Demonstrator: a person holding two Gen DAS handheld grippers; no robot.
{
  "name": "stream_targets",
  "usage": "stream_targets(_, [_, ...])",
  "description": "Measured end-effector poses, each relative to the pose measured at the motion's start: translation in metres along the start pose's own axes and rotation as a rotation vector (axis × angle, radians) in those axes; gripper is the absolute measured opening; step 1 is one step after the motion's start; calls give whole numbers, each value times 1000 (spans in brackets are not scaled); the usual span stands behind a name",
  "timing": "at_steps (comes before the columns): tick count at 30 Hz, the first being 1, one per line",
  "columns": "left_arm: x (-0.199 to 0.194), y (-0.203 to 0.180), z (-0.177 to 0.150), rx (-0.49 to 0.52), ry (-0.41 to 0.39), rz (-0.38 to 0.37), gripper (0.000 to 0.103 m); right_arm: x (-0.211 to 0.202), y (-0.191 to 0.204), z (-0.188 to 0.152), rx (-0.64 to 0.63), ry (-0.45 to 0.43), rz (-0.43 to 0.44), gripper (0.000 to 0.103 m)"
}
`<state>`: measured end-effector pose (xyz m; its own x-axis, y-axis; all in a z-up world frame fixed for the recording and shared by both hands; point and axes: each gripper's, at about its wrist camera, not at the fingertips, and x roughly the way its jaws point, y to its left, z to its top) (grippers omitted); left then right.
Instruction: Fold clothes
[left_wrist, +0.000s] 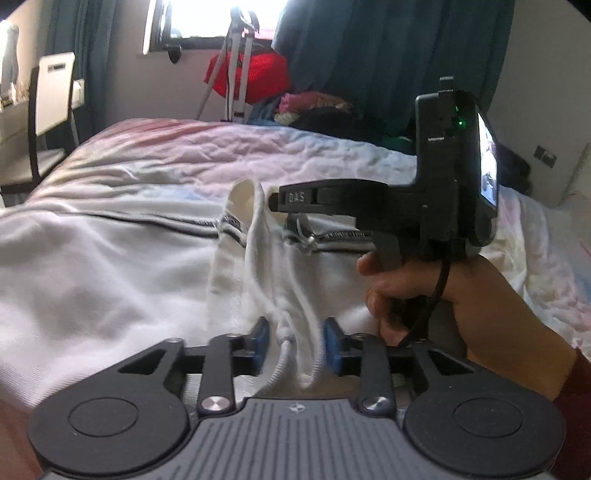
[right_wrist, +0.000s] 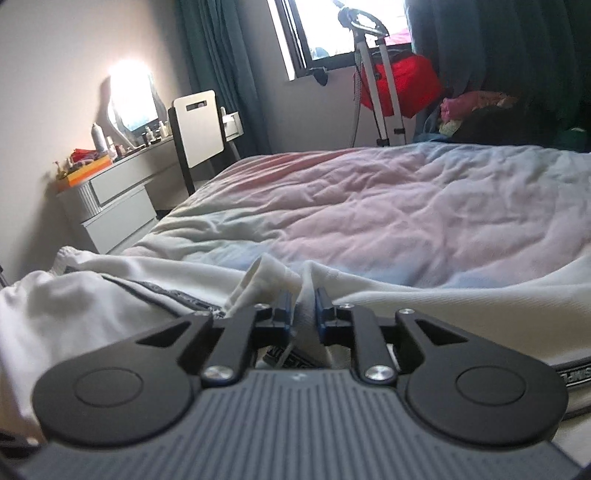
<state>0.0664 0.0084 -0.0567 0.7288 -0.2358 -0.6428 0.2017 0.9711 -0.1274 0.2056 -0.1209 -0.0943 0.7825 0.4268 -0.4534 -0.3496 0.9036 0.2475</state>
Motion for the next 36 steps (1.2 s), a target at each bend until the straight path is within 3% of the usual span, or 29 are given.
stream_targets(4, [-16,-5,3,39,-50,32,55,-17,-2,7,-7,-49,-18,48])
stream_targets(6, [-25,-5,6,48,-82,21,59,-29,-4,13,-6,-82,-40,72])
stream_targets(9, [-36,-4,10,59,-118,8,67,-53,-6,21,-7,-124,-70,83])
stream_targets(15, [-56,-2,13,40,-180,19,86,-108,-7,25,8,-170,-130,83])
stream_targets(20, [-70,3,11,21,-207,32,87,-155,0,24,30,-217,-179,83])
stream_targets(26, [-89,10,8,-4,-239,49,88,-202,14,11,3,-214,-227,83])
stream_targets(36, [-113,23,-7,-30,-250,114,88,-231,25,-24,-1,-191,-242,83])
